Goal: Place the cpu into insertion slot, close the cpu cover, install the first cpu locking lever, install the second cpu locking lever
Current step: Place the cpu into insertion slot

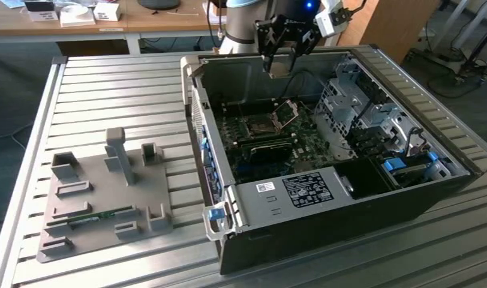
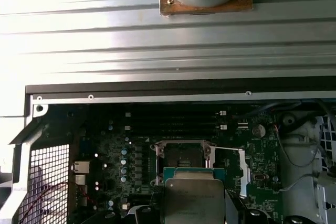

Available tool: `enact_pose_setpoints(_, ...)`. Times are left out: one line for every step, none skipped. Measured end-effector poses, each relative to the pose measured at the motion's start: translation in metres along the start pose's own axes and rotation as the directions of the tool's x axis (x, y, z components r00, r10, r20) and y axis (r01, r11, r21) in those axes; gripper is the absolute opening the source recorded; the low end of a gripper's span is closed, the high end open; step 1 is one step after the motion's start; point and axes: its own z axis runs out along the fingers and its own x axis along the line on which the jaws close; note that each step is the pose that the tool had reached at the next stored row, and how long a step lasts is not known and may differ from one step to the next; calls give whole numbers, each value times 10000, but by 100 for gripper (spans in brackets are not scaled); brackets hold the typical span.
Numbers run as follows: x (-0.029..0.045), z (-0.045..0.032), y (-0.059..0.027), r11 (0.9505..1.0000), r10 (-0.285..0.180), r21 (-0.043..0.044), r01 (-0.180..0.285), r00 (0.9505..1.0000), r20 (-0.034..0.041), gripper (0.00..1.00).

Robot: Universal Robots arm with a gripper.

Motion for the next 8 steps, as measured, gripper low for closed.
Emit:
enact_pose_setpoints(4, 5, -1, 10000, 1, -1, -1, 10000, 0, 54)
enact_pose_setpoints(9, 11, -1, 10000, 0, -1, 0, 10000, 0, 54)
enact_pose_setpoints(16, 16, -2, 10000, -1, -1, 1, 10000, 0, 54)
enact_pose_setpoints(24, 22, -3, 10000, -1, -1, 1, 10000, 1, 54)
enact_pose_setpoints(31, 29, -3, 10000, -1, -2, 1, 10000, 2, 54)
enact_pose_setpoints(36, 37, -4, 10000, -1, -1, 1, 10000, 3, 54)
enact_pose_setpoints(39, 45, -5, 10000, -1, 0, 1, 10000, 4, 54)
enact_pose_setpoints(41, 51, -6, 10000, -1, -1, 1, 10000, 5, 54)
